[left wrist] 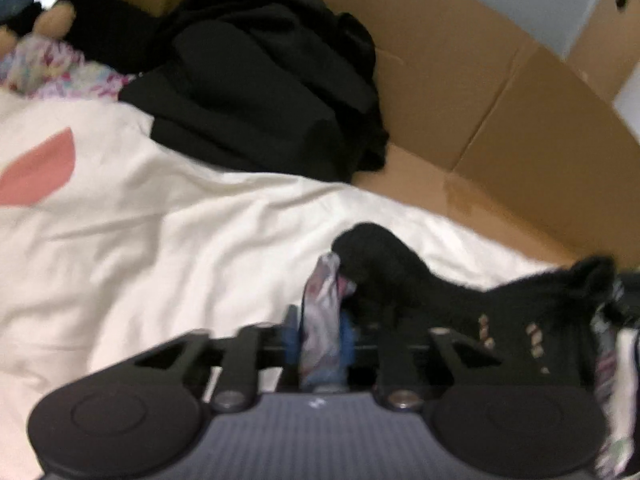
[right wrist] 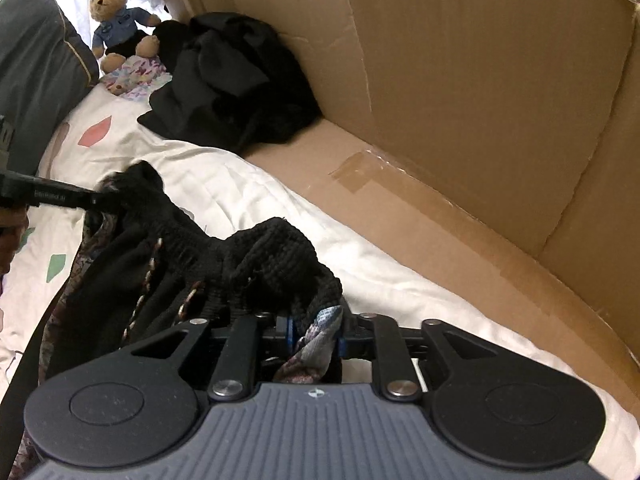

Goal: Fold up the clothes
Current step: 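Open both tools and release the waistband onto the bed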

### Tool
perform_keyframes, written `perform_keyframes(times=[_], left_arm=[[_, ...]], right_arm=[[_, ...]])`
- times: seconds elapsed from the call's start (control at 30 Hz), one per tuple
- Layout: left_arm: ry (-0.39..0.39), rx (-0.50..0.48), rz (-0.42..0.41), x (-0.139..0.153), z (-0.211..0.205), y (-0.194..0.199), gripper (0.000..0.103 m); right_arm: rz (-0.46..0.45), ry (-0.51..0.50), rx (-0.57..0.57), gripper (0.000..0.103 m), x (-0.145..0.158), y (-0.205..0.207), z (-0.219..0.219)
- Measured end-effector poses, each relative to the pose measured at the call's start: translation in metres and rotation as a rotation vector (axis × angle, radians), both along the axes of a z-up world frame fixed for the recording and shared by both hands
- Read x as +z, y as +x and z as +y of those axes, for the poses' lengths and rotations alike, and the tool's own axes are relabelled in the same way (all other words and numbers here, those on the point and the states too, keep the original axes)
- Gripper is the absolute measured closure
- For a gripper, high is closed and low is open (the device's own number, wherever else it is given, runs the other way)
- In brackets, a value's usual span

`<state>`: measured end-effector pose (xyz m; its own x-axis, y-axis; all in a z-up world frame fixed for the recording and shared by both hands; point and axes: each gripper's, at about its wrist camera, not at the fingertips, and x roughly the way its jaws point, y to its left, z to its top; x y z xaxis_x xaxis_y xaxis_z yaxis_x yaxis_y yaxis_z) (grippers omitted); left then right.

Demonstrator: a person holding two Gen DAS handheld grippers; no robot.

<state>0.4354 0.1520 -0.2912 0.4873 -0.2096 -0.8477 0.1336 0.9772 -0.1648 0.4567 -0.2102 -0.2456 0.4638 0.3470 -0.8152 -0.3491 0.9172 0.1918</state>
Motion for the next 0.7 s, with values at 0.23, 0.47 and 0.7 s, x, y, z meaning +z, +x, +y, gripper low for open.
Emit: perform_keyframes(times=[0.23, 0.47, 0.7], left_arm=[[-0.038, 0.033, -0.020, 0.007, 0.019, -0.012, 0.052], [-0.042, -0.020, -0.017, 0.014, 0.020, -0.038, 0.053], [-0.042, -0.113, 0.034, 0.009, 0.018, -0.063, 0.054]], right_arm=[[-0.001, 0.010, -0.021, 0.053, 0.011, -0.008, -0.010], [-0.029, 0.025, -0.070, 0.053, 0.041, -0.014, -0.023], [-0.065, -0.003, -0.033, 0.053, 0.064, -0.059, -0.019]])
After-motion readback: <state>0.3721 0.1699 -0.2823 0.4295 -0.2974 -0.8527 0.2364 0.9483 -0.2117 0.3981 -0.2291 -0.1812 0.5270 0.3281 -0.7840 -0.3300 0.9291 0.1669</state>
